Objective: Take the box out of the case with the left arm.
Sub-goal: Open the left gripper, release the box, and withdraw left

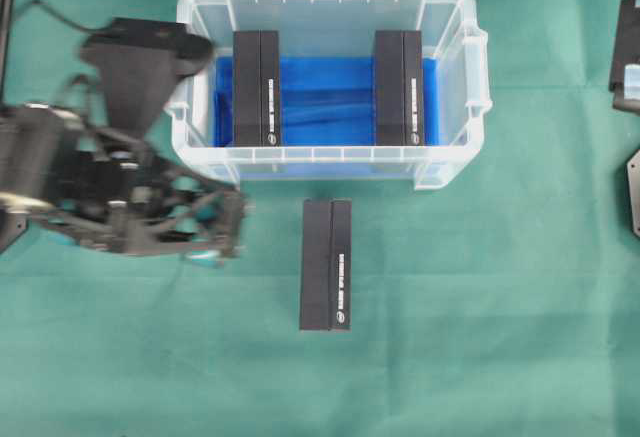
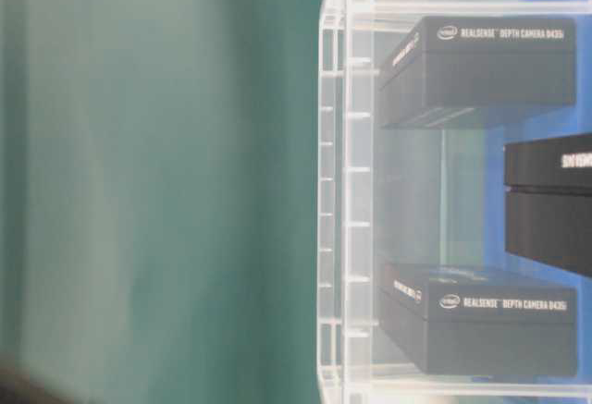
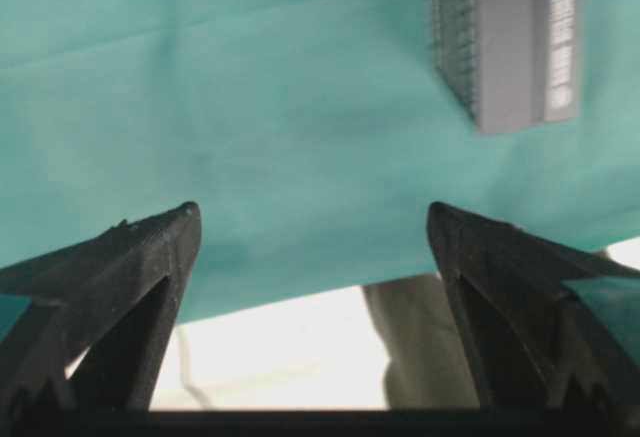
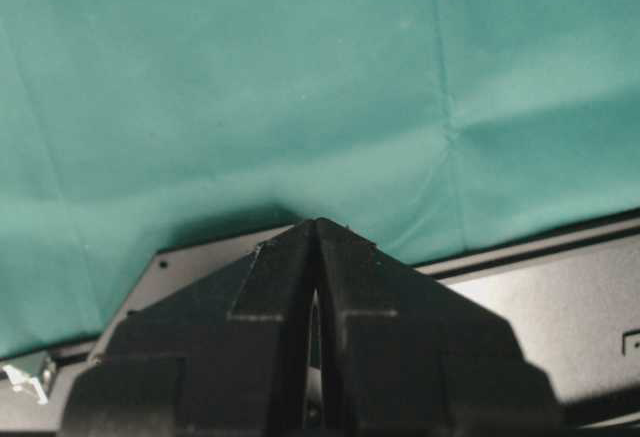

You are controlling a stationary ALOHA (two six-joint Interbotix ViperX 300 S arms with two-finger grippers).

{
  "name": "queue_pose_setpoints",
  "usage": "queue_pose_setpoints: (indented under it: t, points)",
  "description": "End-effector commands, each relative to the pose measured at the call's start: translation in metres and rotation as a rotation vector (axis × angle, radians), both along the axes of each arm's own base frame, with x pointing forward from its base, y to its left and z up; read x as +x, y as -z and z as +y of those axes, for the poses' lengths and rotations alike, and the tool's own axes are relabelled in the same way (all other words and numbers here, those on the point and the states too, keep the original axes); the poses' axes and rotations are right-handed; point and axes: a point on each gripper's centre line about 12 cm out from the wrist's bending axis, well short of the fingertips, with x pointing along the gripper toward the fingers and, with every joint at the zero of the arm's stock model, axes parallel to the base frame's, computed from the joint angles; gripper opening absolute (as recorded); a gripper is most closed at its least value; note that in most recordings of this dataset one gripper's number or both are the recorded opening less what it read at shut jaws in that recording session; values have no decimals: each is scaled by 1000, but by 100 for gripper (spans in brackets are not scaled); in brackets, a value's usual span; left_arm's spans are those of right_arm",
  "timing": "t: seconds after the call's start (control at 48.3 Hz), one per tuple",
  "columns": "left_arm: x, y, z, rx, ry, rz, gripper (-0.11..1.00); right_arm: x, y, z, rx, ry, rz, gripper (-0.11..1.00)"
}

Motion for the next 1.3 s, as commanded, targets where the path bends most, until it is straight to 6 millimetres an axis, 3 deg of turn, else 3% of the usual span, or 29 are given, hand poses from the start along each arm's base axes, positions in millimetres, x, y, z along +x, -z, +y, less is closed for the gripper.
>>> queue_pose_setpoints:
  t: [0.0, 0.207, 0.518, 0.994, 1.284]
  points:
    - [-25, -9, 2, -6, 11, -33, 94, 0, -4, -1, -3, 2, -12, 2]
    - [-61, 0, 9, -9, 10, -39, 94, 0, -4, 0, -2, 2, -12, 2]
    - [-75, 2, 27, -4, -16, -64, 94, 0, -4, 0, 2, 3, -13, 2]
    - [-88, 2, 122, 88, -47, -18, 94, 0, -3, 0, 2, 3, -11, 2]
    - [-100, 4, 160, 114, -71, 8, 94, 0, -3, 0, 2, 3, -11, 2]
